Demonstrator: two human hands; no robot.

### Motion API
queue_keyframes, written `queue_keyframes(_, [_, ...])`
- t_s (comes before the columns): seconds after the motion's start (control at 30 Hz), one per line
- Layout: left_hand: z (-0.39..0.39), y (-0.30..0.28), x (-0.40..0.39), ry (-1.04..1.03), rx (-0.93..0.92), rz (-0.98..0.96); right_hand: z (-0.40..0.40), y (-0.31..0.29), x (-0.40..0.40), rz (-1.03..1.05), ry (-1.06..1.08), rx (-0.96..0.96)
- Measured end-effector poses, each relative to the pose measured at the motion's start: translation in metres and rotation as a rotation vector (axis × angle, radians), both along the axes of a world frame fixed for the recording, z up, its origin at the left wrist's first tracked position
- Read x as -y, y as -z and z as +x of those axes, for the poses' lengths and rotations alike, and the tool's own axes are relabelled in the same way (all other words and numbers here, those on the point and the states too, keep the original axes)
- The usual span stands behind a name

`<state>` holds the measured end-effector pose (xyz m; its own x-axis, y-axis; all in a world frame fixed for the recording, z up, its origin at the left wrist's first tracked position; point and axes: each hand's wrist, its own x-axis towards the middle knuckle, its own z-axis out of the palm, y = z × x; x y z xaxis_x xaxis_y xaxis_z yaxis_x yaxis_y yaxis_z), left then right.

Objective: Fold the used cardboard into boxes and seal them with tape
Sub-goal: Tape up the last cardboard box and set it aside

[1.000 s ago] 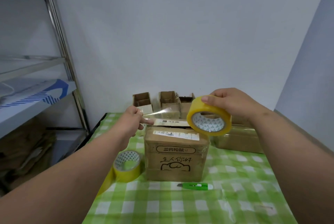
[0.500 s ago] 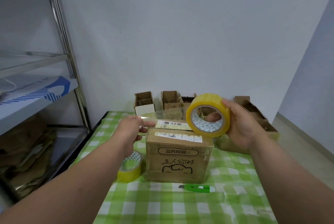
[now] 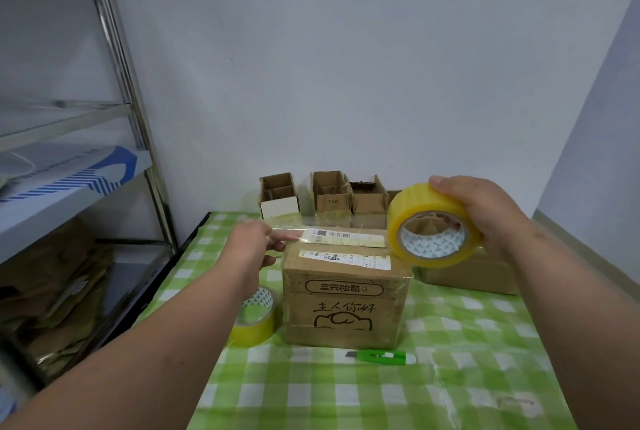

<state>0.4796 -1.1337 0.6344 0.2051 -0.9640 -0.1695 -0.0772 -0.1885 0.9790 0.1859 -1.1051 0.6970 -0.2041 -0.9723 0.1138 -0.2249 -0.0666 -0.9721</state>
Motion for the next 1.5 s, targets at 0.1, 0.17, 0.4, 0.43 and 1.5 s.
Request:
queue_keyframes(0.1, [-0.004, 0.001, -0.002, -0.044, -0.065, 0.016, 0.001, -0.005, 0.000, 0.007, 0.000, -0.148])
queue_keyframes(0.17, [-0.003, 0.003, -0.001, -0.056, -0.106, 0.046, 0.001, -0.009, 0.002, 0.002, -0.009, -0.229])
queue_keyframes(0.4, [0.008, 0.003, 0.004, -0.033, 0.070, 0.029, -0.014, 0.006, 0.005, 0.098, 0.057, -0.492])
queue_keyframes(0.43, [0.007, 0.004, 0.002, -0.017, 0.078, 0.018, -0.015, 0.011, 0.005, 0.110, 0.062, -0.510])
queue_keyframes(1.5, [-0.007, 0.033, 0.001, -0.126, -0.216, 0.135, -0.018, 0.034, 0.002, 0.259, 0.038, -0.408])
